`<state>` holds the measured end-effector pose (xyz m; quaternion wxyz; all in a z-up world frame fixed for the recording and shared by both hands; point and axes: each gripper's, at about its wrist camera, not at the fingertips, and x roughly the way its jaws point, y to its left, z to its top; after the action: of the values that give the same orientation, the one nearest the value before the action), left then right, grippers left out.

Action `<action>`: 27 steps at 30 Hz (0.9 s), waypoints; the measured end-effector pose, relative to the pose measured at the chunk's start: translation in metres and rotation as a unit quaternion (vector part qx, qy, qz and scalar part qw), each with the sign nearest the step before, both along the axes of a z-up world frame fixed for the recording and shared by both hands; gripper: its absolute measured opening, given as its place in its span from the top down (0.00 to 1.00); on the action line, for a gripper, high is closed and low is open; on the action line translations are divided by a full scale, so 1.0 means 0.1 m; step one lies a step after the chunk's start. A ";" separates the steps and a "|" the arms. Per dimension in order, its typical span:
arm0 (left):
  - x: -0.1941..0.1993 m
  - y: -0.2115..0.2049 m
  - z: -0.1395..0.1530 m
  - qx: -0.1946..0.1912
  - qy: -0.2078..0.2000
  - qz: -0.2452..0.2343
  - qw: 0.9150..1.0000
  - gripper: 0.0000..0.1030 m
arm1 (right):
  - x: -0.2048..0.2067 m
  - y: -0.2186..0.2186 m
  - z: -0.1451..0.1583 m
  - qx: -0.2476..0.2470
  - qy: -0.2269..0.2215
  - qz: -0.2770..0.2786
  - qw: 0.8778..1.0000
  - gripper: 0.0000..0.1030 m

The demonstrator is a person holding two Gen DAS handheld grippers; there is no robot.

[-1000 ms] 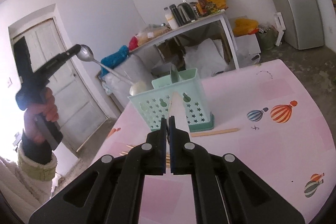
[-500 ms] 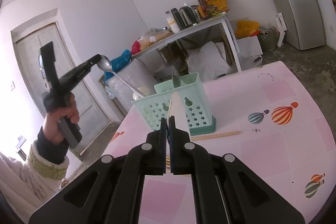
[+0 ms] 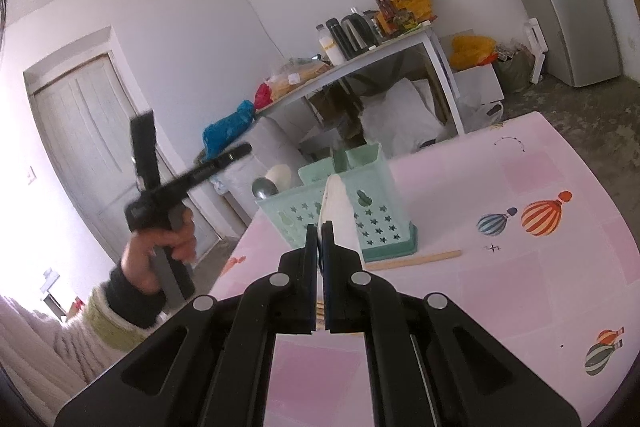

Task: Organize utensils

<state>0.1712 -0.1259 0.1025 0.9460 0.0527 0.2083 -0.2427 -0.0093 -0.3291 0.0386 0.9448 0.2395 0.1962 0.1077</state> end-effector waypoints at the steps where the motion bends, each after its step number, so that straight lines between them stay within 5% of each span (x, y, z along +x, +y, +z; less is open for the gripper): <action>1: 0.00 0.01 -0.03 -0.001 0.003 0.002 1.000 0.73 | 0.00 -0.01 0.02 0.005 -0.004 0.002 1.000 0.98; 8: 0.04 -0.04 -0.22 0.007 0.016 0.014 1.000 0.65 | 0.12 -0.26 0.51 0.071 -0.083 0.030 0.994 0.98; 15: 0.05 -0.05 -0.36 0.028 0.008 0.034 0.999 0.60 | 0.54 -0.40 0.99 0.057 -0.155 0.021 0.986 0.98; 21: 0.06 -0.03 -0.44 0.034 0.009 0.044 0.998 0.60 | 1.06 -0.37 0.82 0.060 -0.126 0.019 0.990 0.98; 27: 0.07 0.02 -0.46 0.031 0.007 0.042 0.999 0.59 | 1.43 -0.40 0.20 0.093 -0.037 0.017 0.995 0.96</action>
<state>0.1780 -0.1237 0.0562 0.9518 0.0714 0.2246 -0.1964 0.1340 -0.3688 0.0590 0.9229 0.3192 0.1542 0.1505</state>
